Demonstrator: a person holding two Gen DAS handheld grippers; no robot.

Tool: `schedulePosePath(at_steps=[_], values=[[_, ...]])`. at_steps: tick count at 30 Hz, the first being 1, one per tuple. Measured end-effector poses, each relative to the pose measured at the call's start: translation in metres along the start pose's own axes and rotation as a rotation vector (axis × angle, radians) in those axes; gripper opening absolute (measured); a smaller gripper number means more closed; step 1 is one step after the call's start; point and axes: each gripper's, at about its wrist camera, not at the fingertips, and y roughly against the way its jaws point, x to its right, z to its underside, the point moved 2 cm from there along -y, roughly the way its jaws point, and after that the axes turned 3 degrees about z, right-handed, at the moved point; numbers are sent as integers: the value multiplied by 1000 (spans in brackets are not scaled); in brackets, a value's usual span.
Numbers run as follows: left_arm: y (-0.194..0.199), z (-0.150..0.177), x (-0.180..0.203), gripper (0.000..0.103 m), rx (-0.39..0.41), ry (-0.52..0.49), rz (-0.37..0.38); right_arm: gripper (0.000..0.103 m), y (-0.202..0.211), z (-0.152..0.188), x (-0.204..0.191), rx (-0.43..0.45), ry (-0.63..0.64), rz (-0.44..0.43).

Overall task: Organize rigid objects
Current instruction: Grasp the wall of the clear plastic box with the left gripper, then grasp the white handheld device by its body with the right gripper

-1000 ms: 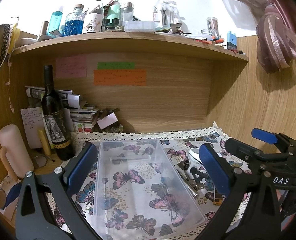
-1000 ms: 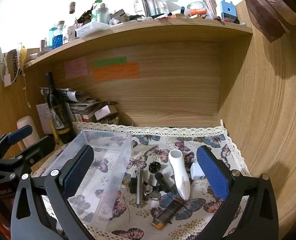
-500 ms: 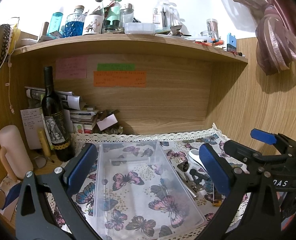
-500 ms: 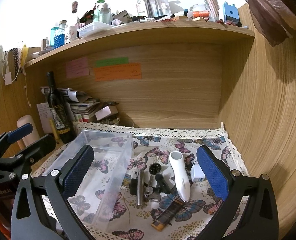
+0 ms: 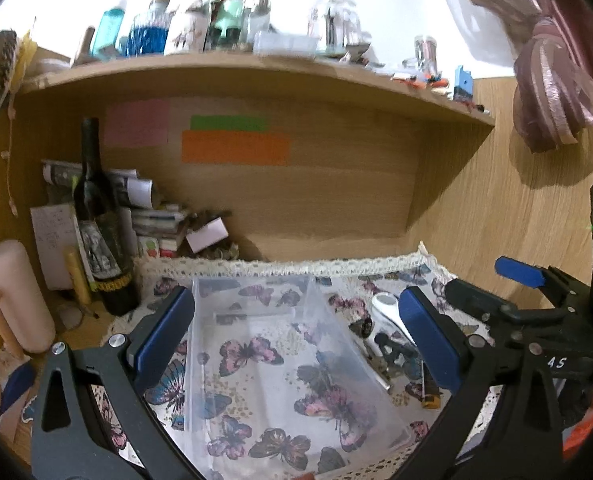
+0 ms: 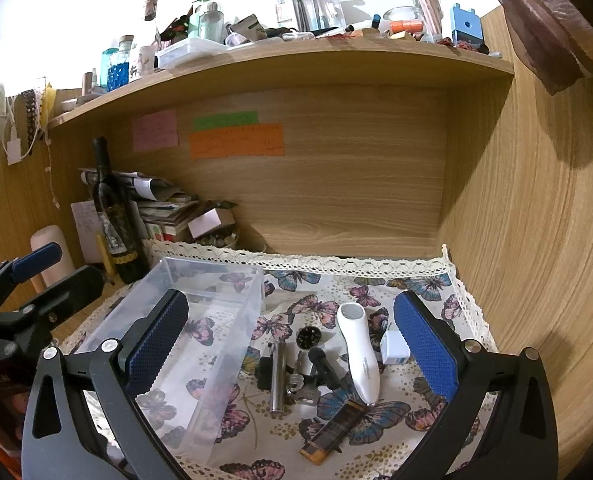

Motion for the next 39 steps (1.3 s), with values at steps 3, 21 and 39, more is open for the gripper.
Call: schedulePosePath(at_steps=[3,21,39], values=[[-10,4,-15,103,-60,20,2,103,-4,1,2,-4,9,20],[-80,49,-98,44,-520,101,-104,73,-73,17,48,-200,-41,125],[-92,58,-94,12,-627,137,-55,34,-179,46,62,-557,-19,65]])
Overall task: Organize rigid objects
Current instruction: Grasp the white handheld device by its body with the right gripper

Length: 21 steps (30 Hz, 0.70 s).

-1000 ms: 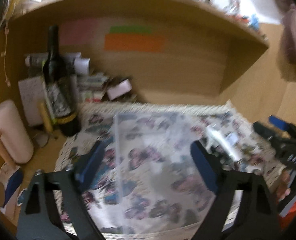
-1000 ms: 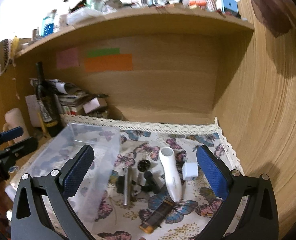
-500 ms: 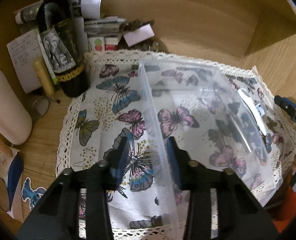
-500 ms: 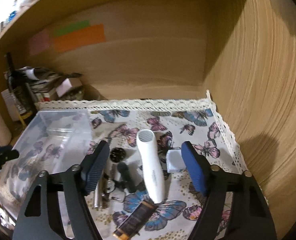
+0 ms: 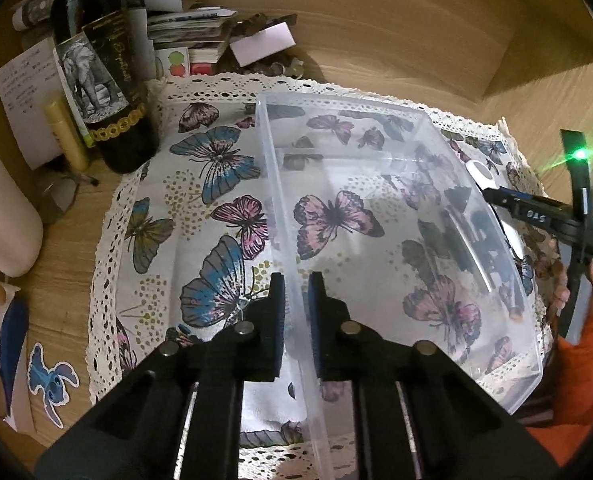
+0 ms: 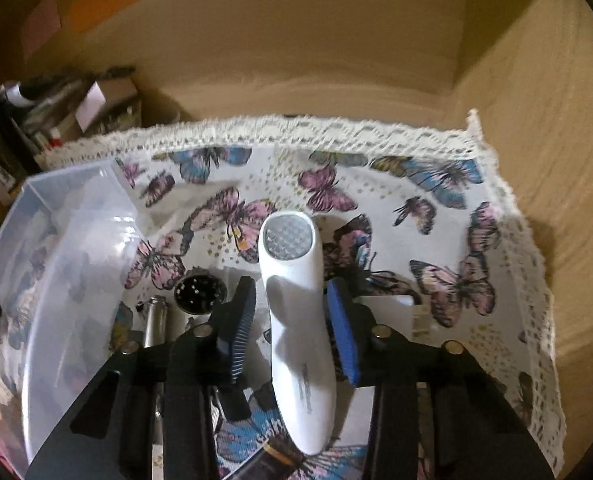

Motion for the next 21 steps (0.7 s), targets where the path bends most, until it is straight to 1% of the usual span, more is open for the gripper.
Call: schedulePosePath(at_steps=[5,11,14,21], values=[[-1,0,-1,12,6,5,-1,33,-22,1,0,-80,5,7],[-1,1,-1,12,13,1,-4,30,-19,2,-5,-60,25,44],[-1,1,-1,12,20,-2,-6,30,-10,1,-13,-16,47,70],[0,2,1,12,38,-17,-17,30,42,-5,-19,111,44,64]])
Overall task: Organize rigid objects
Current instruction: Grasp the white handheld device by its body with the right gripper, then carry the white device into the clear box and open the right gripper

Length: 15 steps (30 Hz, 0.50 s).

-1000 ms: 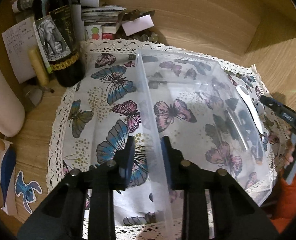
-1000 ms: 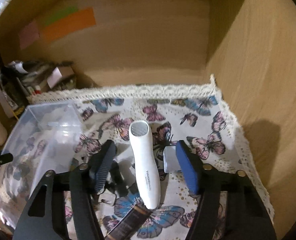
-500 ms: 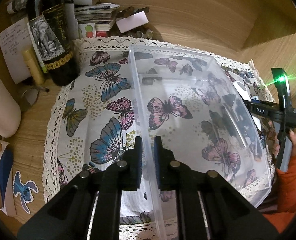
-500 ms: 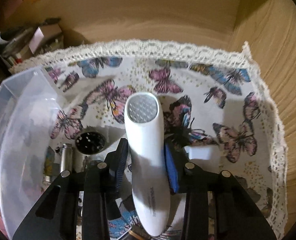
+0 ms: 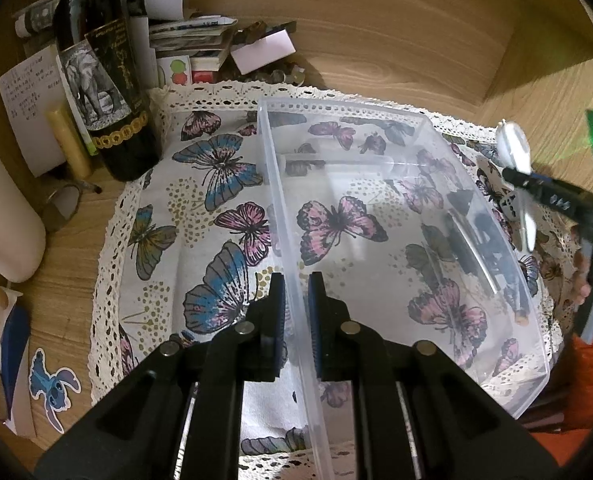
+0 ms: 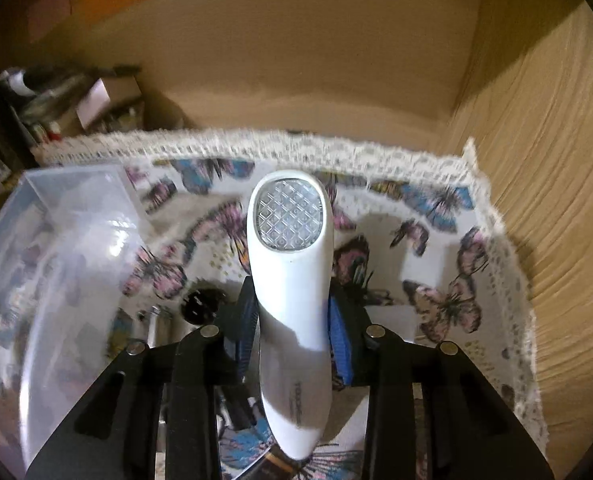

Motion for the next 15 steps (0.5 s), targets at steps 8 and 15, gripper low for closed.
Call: schedulePosePath(at_steps=[8,15], values=[[1,0,-2,12,9,10,10,30,40,-25,-16,136,12,-37],[0,1,-1,12,9,11,16,30,64,-35,-47,213,55,-127]])
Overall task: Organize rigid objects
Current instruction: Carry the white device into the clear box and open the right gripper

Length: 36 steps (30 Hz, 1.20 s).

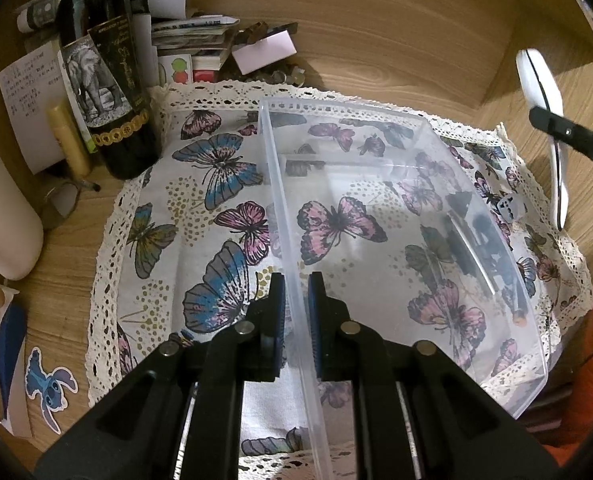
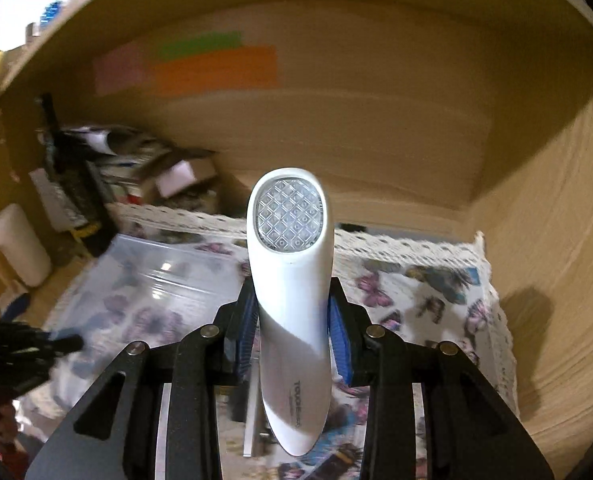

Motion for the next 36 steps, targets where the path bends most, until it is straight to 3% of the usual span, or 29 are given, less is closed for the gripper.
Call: schedulePosePath(at_steps=[12,25,36], values=[[0,0,3,12,-8,-34,-12,30,-1,-6,-68,11,37,-181],[0,0,2,13,-3,-35,8,30,-58,26,-96,-186,71,-206],[0,0,1,14,-1,-38,16,33,-76,34,-99,-263,142,-206]])
